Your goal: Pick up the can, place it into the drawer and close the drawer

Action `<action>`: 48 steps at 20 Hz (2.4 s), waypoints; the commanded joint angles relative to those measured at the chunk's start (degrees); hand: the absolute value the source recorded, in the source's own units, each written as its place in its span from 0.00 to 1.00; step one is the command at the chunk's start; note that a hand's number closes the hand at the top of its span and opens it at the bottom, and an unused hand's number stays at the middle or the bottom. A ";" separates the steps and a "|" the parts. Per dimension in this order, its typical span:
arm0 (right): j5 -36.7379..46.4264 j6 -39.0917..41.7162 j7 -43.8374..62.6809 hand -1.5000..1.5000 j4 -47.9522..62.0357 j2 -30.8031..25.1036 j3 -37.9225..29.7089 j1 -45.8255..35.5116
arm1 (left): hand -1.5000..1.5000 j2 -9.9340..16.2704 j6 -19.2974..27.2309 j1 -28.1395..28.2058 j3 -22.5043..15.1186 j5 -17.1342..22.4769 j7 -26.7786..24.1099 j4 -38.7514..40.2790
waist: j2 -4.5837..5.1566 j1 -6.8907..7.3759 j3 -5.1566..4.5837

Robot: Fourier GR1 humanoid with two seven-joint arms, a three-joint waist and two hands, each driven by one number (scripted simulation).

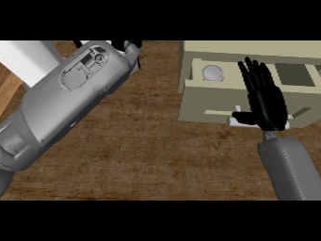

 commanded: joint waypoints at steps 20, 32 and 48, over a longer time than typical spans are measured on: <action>3.30 -19.46 0.01 0.00 43.91 -0.55 -11.12 -31.00 | 0.00 9.77 -0.60 18.53 -0.83 -4.53 3.44 -20.86 | 2.58 1.94 1.39; 2.86 -19.29 2.52 0.00 51.80 -1.48 -13.62 -40.68 | 0.00 15.09 -4.65 24.83 2.41 -4.27 2.50 -26.99 | 3.18 3.36 1.34; -16.11 -11.96 -15.86 0.00 48.94 2.71 -28.52 -44.45 | 0.00 14.85 -2.85 27.29 2.83 -6.37 3.28 -29.98 | 2.71 1.77 1.58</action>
